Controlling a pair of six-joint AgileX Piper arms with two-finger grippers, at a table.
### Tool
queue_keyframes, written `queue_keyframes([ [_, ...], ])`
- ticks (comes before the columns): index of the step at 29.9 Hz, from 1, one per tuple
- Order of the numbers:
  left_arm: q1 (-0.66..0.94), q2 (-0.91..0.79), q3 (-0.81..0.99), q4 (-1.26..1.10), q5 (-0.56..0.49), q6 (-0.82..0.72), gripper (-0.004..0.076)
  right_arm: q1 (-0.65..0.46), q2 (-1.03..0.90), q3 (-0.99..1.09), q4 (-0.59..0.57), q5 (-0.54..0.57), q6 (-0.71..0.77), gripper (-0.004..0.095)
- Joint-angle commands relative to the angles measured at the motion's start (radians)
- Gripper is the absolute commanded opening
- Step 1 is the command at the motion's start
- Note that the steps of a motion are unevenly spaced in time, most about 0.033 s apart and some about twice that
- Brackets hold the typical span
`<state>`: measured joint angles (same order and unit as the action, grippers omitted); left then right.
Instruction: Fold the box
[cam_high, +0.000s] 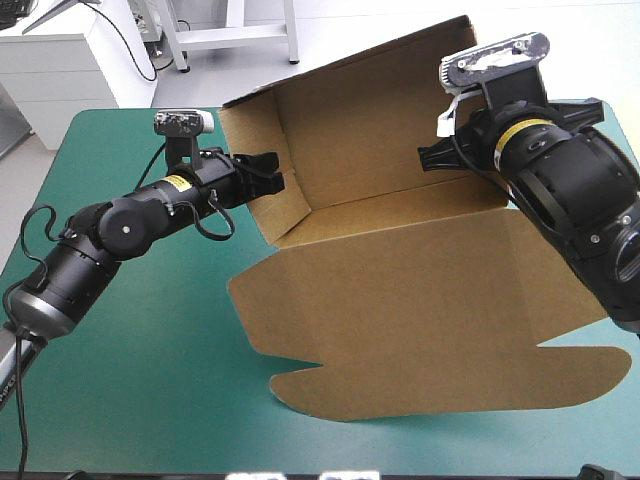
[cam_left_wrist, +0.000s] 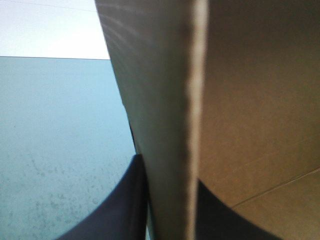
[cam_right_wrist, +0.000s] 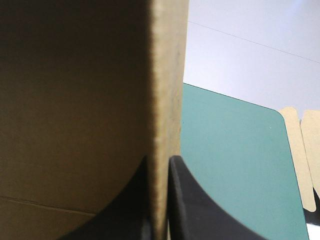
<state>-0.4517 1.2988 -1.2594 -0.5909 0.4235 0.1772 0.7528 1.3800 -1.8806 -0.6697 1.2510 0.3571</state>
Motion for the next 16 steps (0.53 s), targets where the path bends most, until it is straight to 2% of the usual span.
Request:
queue_keyframes([
  [1,-0.038,-0.048,-0.069,0.035,0.05,-0.093,-0.0008,-0.017,0.02,-0.019,0.059,-0.006,0.009,0.0],
  [4,-0.038,-0.009,-0.144,0.208,0.167,-0.218,-0.0008,-0.106,0.046,-0.019,0.158,-0.006,-0.003,-0.0001],
  [11,-0.096,0.246,-0.503,0.553,0.567,-0.383,-0.0008,-0.37,0.12,-0.019,0.558,-0.006,-0.177,-0.0002],
  [16,-0.156,0.443,-0.742,0.751,0.77,-0.474,-0.0008,-0.439,0.199,-0.011,0.639,-0.004,-0.207,0.0],
])
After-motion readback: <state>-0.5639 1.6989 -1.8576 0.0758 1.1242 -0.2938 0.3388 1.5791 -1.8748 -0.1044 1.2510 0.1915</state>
